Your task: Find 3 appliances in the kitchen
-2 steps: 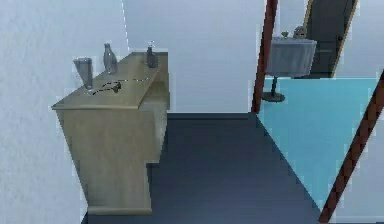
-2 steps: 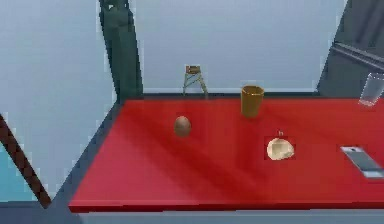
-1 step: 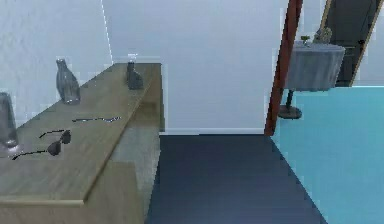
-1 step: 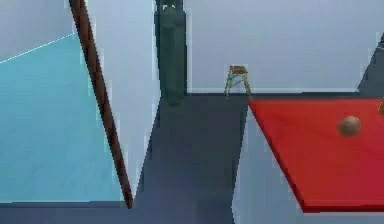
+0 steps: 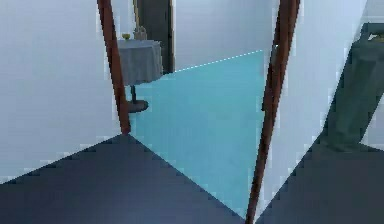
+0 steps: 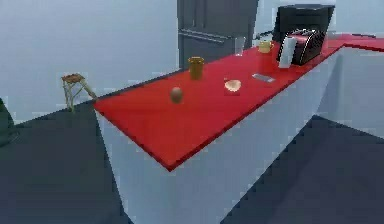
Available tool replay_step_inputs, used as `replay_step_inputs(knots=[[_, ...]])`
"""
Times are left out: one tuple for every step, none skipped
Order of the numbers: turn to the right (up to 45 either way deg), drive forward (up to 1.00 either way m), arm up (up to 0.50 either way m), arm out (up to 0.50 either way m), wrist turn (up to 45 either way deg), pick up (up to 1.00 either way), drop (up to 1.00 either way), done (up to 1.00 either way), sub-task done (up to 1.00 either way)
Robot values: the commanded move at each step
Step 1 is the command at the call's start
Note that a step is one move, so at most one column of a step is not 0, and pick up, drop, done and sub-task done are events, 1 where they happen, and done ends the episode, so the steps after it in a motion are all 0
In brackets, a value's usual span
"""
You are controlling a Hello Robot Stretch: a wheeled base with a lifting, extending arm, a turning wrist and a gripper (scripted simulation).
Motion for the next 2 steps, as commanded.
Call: replay_step_inputs(knots=[[45.0, 0.0, 0.0, 0.0, 0.0, 0.0, 0.0, 0.0, 0.0], [0.0, 1.0, 0.0, 0.0, 0.0, 0.0, 0.0, 0.0, 0.0]])
